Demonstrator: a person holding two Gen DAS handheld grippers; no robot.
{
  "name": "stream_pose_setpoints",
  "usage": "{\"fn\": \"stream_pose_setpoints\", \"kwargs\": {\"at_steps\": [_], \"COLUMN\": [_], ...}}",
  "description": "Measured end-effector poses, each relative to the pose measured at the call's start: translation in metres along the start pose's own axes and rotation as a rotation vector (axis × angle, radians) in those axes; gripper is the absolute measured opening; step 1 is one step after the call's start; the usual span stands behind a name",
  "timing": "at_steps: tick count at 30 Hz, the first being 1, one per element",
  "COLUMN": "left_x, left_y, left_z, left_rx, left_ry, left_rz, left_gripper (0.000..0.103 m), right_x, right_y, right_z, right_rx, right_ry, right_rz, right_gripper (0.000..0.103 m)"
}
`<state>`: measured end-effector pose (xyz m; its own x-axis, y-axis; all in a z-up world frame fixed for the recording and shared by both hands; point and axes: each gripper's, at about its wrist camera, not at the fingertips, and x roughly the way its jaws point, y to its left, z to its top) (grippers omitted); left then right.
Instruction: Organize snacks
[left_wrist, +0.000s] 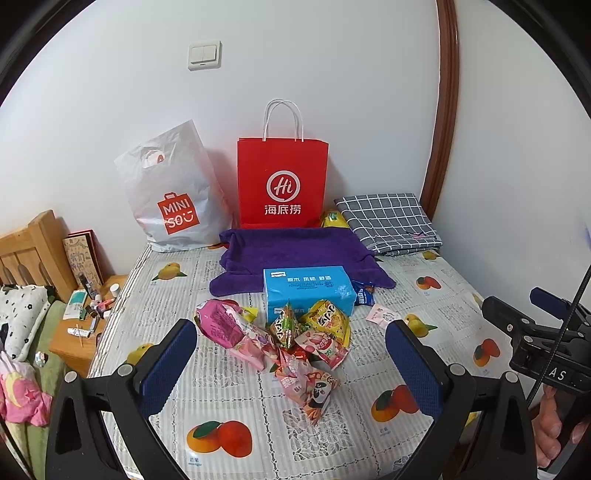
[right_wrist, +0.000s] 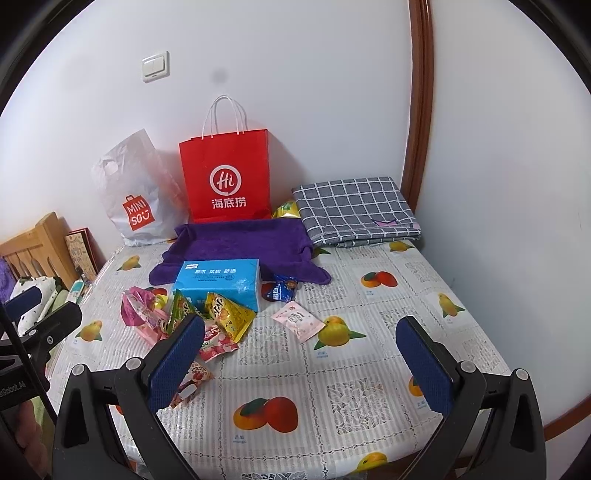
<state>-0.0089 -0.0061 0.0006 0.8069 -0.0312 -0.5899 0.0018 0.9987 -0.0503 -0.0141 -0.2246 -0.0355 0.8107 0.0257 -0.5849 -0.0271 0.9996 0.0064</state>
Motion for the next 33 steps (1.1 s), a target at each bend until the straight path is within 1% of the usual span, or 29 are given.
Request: {"fn": "stream_pose_setpoints", "kwargs": {"at_steps": [33], "left_x": [-0.0024], "left_y": [0.0026], "left_z": [0.0011], "left_rx": [0.007], "left_ry": [-0.007], "left_rz": [0.011], "left_gripper": [0.103], "right_x": [-0.0047], "right_y": [0.0020], "right_z": [0.0011], "right_rx": [-0.001], "right_ry": [-0.004], "right_rz": [0.002], "right_gripper": [0.102]}}
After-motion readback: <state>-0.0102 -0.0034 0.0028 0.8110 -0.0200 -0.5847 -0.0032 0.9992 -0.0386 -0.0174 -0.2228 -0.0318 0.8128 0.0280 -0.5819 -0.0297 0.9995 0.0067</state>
